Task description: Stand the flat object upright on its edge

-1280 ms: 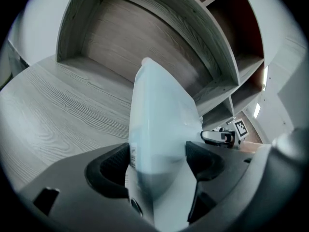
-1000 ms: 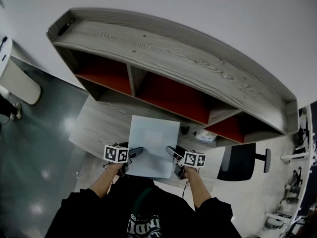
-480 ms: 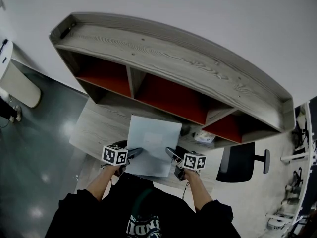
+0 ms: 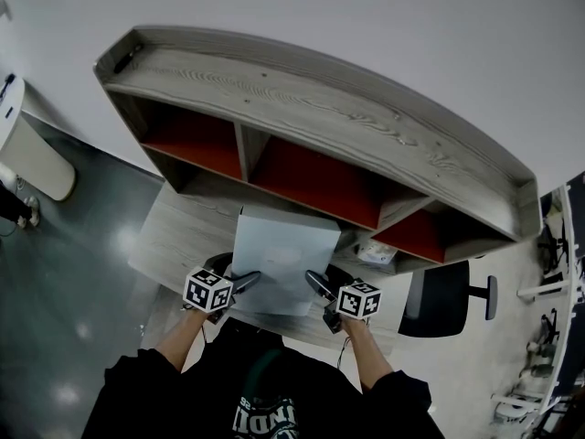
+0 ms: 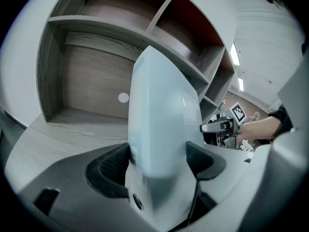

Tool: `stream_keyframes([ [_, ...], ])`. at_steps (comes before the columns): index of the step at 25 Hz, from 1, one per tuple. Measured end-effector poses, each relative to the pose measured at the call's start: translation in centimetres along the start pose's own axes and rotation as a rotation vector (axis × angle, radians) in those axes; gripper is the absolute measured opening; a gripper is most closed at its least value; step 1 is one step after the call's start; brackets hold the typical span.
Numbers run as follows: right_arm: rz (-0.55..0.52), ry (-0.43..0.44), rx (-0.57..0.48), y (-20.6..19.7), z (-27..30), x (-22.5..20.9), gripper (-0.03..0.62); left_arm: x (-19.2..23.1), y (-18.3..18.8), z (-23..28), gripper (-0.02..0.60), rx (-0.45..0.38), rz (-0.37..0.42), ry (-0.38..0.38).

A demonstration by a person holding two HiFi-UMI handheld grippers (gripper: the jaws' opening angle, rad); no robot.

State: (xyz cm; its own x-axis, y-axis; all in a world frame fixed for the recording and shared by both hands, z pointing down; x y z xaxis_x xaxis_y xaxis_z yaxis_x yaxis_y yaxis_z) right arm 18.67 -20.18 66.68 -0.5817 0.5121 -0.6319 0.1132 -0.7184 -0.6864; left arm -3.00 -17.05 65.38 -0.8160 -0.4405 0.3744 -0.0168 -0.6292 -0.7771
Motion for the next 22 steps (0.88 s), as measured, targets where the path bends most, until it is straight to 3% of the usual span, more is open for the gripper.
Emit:
stream_keyframes([
  [16,-0.373,-0.007,-0.003,2.2,-0.9,2.5,0.261,-0.7,0.2,-1.6,0.35,-0.023,0.177,-0.015],
  [22,-0.431,-0.017,0.006,2.0,-1.2,2.3,0.261,-1.3,0.0,-2.0,0.33,-0.038,0.207,-0.021],
])
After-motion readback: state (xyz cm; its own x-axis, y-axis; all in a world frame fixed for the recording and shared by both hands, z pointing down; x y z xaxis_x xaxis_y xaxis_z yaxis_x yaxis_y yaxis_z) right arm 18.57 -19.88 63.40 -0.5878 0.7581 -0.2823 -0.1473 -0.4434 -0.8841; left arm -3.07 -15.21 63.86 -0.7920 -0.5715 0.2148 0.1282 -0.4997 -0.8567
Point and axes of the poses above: the fingertips, and each gripper's own axes: z forward along the fingers, x to its left, y out of its top, the point moved 3 cm from there along -z, backward along the fingers, and after that the axes turned 5 degrees about -x, right-handed, at the moved point
